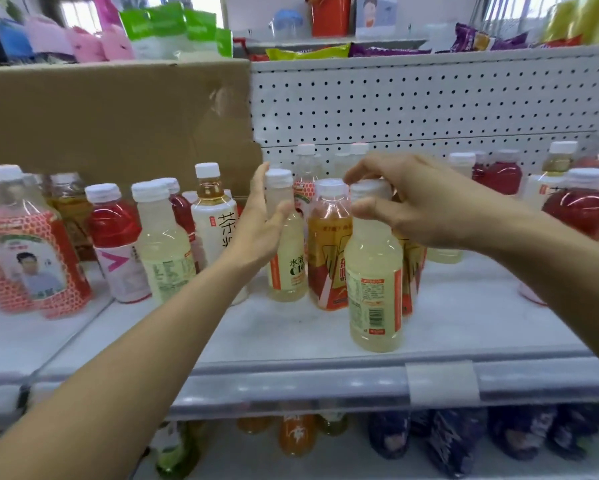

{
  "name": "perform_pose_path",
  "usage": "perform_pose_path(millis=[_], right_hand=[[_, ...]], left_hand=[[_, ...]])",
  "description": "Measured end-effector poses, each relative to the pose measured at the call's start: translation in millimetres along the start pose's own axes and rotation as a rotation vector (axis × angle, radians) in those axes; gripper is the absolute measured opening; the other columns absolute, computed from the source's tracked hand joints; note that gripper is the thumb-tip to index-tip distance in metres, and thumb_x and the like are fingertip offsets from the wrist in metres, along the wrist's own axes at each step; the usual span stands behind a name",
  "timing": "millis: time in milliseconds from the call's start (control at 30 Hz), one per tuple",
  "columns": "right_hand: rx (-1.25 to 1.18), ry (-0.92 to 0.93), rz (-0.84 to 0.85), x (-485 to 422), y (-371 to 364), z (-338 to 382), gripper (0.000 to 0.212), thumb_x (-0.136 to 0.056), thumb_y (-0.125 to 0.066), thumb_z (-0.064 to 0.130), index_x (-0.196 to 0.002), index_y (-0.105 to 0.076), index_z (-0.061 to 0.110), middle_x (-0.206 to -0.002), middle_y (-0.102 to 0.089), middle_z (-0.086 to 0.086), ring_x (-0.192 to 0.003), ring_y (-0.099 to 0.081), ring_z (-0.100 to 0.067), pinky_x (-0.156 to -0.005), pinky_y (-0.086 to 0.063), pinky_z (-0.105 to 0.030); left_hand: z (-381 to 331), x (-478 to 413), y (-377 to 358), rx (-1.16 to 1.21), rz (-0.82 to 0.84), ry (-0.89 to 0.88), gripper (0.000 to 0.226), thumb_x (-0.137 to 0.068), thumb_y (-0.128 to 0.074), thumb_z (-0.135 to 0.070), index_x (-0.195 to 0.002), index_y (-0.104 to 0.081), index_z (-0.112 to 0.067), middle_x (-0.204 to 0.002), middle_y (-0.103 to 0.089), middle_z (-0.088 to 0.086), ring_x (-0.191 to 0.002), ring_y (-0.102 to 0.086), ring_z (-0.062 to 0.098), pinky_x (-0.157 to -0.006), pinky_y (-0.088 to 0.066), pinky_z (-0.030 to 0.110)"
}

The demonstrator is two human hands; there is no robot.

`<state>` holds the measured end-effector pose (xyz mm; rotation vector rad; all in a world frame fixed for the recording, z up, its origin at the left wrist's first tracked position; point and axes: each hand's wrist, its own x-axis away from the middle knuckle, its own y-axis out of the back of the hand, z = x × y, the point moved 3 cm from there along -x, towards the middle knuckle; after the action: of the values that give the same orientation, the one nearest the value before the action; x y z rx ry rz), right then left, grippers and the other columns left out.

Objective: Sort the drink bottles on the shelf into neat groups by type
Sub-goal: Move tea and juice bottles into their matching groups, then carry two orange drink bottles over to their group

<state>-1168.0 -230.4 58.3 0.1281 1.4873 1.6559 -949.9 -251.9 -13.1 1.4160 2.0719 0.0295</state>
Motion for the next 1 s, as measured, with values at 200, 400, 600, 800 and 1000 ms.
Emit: perform_pose_path(millis=[200,400,600,800,1000], right_hand=[[-0.036,0.081,-0.043,-30,-33,30,0.037,-0.095,-0.06,0.037,-0.129,-0.054,0.025,-0.127,-0.059,-0.001,-0.085,-0.051,-0.006,-0.078,-0.039,-0.026],[-0.066,0.093,-0.116,-32,-39,38,0.04,-0.095,-0.059,0.037,-0.132,-0.056,0.022,-0.126,-0.057,0.004,-0.092,-0.051,-0.005,-0.083,-0.041,-0.025],[-0.178,0.003,-0.52,-3,-3,-10,0.036,-0.095,-0.058,0.032,-0.129,-0.058,0.021,-0.117,-0.052,0.008,-0.104,-0.052,-0.006,-0.087,-0.047,-0.026],[-0.312,-0.252,-0.562,24,-23,-66,0.061,-0.09,-0.066,0.039,-0.141,-0.039,0.021,-0.131,-0.045,0.004,-0.122,-0.045,-0.013,-0.103,-0.044,-0.043],[-0.651,-0.394,-0.337,29,-56,-91,0.088,-0.083,-0.072,0.04,-0.153,-0.021,0.022,-0.119,-0.048,0.014,-0.114,-0.052,-0.012,-0.104,-0.046,-0.045]], left_hand=[[14,37,6,0.2,-0.005,0.001,0.069,-0.096,-0.034,-0.068,-0.156,-0.016,-0.039,-0.162,-0.026,-0.007,-0.146,-0.028,0.01,-0.121,-0.024,0.046],[9,81,-5,-0.194,0.128,-0.038,0.122,-0.064,-0.064,-0.08,-0.157,0.0,-0.034,-0.165,0.0,-0.015,-0.151,-0.004,0.006,-0.124,-0.015,0.048],[10,77,-11,-0.241,0.029,-0.037,0.1,-0.076,-0.077,-0.048,-0.154,-0.018,-0.025,-0.158,-0.013,-0.012,-0.144,-0.019,0.007,-0.122,-0.024,0.04],[18,63,-9,-0.22,0.0,0.057,0.099,-0.079,-0.078,-0.042,-0.156,-0.017,-0.027,-0.155,-0.018,-0.012,-0.142,-0.025,0.012,-0.12,-0.028,0.048],[-28,74,-26,-0.415,-0.369,-0.412,0.082,-0.083,-0.078,-0.023,-0.149,-0.031,-0.007,-0.153,-0.031,0.009,-0.145,-0.023,0.016,-0.122,-0.016,0.026]])
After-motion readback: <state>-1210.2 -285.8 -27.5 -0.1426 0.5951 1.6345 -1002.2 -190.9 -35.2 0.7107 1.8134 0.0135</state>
